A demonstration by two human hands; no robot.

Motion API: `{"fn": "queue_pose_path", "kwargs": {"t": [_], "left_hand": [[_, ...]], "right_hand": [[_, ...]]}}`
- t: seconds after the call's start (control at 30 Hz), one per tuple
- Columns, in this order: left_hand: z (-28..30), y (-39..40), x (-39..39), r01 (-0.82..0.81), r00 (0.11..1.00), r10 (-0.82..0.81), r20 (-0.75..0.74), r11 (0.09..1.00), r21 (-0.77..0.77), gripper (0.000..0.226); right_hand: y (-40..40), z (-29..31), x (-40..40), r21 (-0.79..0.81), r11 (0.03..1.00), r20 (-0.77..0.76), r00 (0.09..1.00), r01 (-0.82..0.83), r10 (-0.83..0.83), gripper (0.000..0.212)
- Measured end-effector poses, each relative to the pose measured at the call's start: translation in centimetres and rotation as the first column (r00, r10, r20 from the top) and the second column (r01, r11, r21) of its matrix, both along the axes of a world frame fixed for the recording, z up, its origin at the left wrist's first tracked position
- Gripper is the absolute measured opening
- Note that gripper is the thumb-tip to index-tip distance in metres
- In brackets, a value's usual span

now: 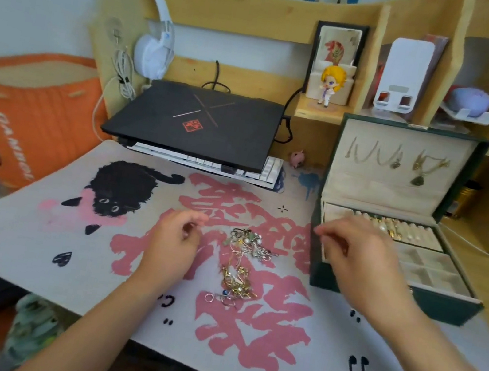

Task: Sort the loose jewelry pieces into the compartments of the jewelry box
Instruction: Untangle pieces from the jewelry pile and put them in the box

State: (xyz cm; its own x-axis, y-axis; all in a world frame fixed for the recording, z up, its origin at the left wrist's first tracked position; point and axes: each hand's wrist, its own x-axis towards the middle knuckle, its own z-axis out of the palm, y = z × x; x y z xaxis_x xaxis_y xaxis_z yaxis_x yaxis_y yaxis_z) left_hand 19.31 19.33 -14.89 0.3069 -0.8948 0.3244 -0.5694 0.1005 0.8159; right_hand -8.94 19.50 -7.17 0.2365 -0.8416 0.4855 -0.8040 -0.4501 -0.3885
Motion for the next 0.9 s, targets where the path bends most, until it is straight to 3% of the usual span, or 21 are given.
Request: {"fn": "queue_pose_path", "kwargs": {"t": [0.07, 0.17, 0.33, 0.53, 0.7, 0.9], "left_hand": [[-0.4, -0.7, 0.1, 0.075, 0.980, -0.082, 0.182, 0.996, 0.045, 0.019], [-0.9, -1.5, -0.9, 0.099, 0.902, -0.125, 0.414, 0.992, 0.084, 0.017], [-1.2, -2.1, -1.1, 0.059, 0.892, -0.116, 0.438, 0.988, 0.141, 0.018], [-1.2, -2.0, -0.5, 0.051, 0.965, -0.076, 0.250, 0.993, 0.105, 0.014], [-0.3, -1.1, 0.0, 0.028, 0.998, -0.026, -0.060, 0.999, 0.032, 0.016], [0.2, -0.6, 0.1, 0.053, 0.985, -0.051, -0.167, 0.998, 0.012, 0.019]], "right_hand": [[0.8, -1.8, 3.4, 0.115, 0.982, 0.085, 0.986, -0.152, 0.142, 0.018], [-1.2, -5.3, 7.1, 0.191, 0.969, 0.087, 0.986, -0.159, 0.144, 0.020], [-5.9, -6.6, 9.1, 0.222, 0.974, 0.057, 0.998, -0.045, 0.033, 0.020], [-7.0, -6.9, 10.4, 0.275, 0.961, -0.024, 1.000, -0.004, 0.011, 0.024], [-7.1, -7.6, 10.2, 0.295, 0.956, 0.077, 0.997, -0.006, -0.017, 0.016], [-7.1, -7.3, 9.8, 0.299, 0.953, 0.179, 0.984, -0.048, -0.007, 0.007]]}}
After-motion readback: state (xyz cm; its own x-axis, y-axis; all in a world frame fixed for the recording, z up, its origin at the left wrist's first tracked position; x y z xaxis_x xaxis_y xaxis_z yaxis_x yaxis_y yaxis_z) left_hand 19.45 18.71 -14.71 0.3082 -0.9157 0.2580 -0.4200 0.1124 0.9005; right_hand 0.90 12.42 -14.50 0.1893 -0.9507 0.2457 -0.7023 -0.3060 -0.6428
